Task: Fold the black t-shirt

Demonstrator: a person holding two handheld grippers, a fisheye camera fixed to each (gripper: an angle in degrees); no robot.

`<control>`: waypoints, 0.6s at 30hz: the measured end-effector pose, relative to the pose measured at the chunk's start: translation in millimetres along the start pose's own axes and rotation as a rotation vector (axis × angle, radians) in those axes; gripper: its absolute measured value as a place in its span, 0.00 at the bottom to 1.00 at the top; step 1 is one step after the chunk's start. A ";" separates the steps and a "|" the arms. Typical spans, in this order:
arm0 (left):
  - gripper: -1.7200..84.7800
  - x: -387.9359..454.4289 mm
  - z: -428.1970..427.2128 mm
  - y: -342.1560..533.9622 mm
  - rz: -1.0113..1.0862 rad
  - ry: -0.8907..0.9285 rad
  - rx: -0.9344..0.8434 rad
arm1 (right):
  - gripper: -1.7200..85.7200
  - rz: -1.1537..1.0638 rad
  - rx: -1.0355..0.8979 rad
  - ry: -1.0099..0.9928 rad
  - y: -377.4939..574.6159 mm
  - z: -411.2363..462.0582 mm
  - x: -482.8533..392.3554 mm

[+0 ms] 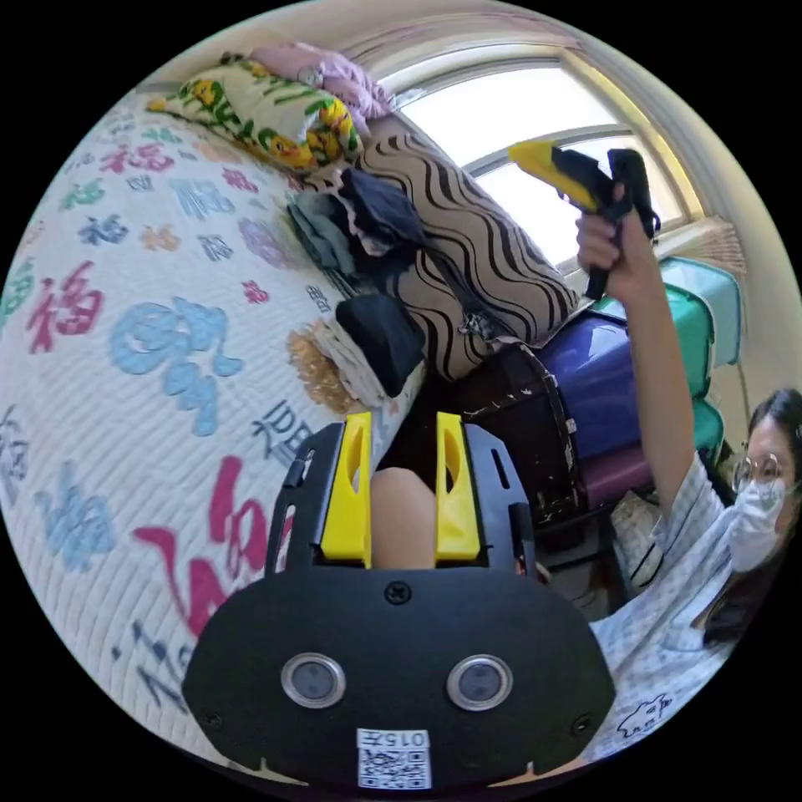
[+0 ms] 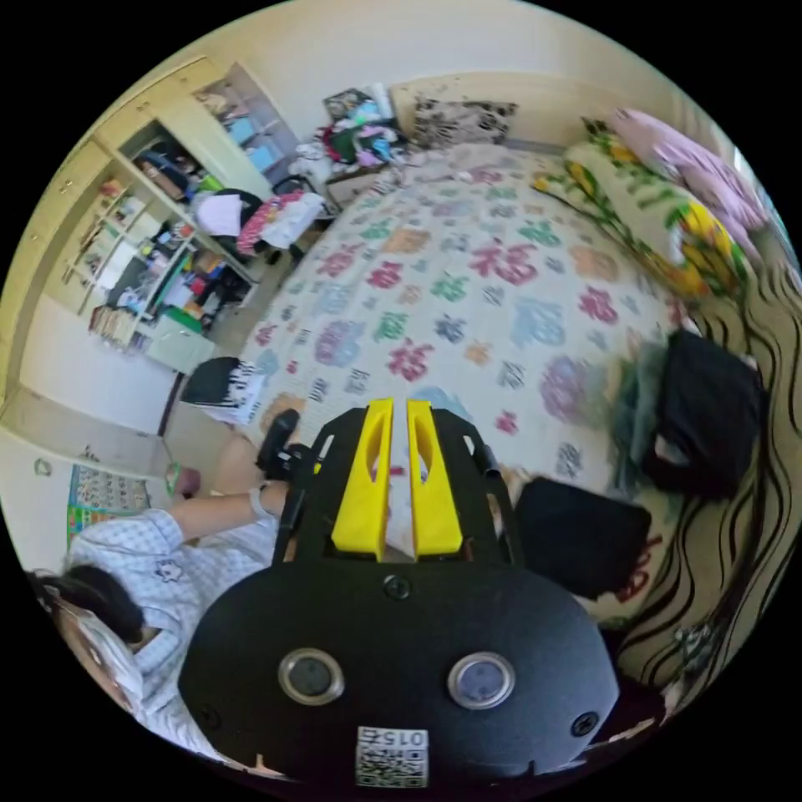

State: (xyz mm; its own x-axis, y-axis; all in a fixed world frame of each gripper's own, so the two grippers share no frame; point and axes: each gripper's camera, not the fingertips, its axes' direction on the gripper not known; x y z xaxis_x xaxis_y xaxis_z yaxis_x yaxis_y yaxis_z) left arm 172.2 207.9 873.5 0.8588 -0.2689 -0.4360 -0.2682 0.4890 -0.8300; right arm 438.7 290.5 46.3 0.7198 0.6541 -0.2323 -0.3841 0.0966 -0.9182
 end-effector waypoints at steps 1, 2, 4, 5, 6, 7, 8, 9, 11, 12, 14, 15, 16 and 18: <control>0.15 -1.1 11.2 -11.8 -0.016 0.012 -0.006 | 0.08 0.068 -0.032 0.057 29.3 7.2 34.6; 0.15 -3.0 31.6 -34.4 -0.048 0.026 -0.019 | 0.10 0.135 -0.078 0.123 60.7 17.5 68.8; 0.16 -4.3 57.9 -65.4 -0.089 0.019 -0.045 | 0.11 0.234 -0.167 0.183 106.1 35.3 115.0; 0.16 -3.3 73.2 -83.8 -0.104 -0.005 -0.070 | 0.13 0.292 -0.235 0.183 133.5 46.9 141.9; 0.16 -2.0 86.7 -99.3 -0.119 -0.033 -0.102 | 0.14 0.314 -0.261 0.173 146.1 51.7 153.4; 0.16 -1.0 92.8 -106.1 -0.126 -0.043 -0.117 | 0.14 0.344 -0.292 0.146 169.0 59.7 172.2; 0.15 1.9 103.0 -117.6 -0.133 -0.059 -0.148 | 0.14 0.375 -0.307 0.125 188.0 66.5 187.0; 0.14 5.8 107.2 -126.1 -0.146 -0.088 -0.173 | 0.14 0.385 -0.311 0.113 196.3 70.0 193.1; 0.11 15.2 99.3 -134.1 -0.148 -0.113 -0.180 | 0.12 0.408 -0.272 0.073 217.4 75.9 206.5; 0.10 24.3 86.9 -136.7 -0.126 -0.116 -0.173 | 0.11 0.400 -0.267 0.070 220.7 75.6 207.4; 0.08 41.6 60.9 -137.6 -0.093 -0.124 -0.159 | 0.06 0.357 -0.237 0.081 230.7 67.1 205.2; 0.06 55.9 38.6 -137.1 -0.070 -0.121 -0.129 | 0.05 0.347 -0.230 0.085 232.9 63.8 203.3; 0.06 63.6 26.4 -136.9 -0.063 -0.118 -0.112 | 0.04 0.317 -0.216 0.100 237.3 56.8 197.4; 0.04 99.6 -27.9 -134.2 -0.023 -0.126 -0.042 | 0.03 0.280 -0.178 0.125 244.7 41.8 185.1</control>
State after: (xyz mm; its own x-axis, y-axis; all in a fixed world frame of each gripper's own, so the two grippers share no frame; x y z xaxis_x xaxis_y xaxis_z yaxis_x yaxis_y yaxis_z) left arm 281.5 92.3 931.8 0.9122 -0.1722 -0.3719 -0.2636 0.4482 -0.8542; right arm 453.8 466.5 -208.0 0.6702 0.5391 -0.5101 -0.4776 -0.2128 -0.8524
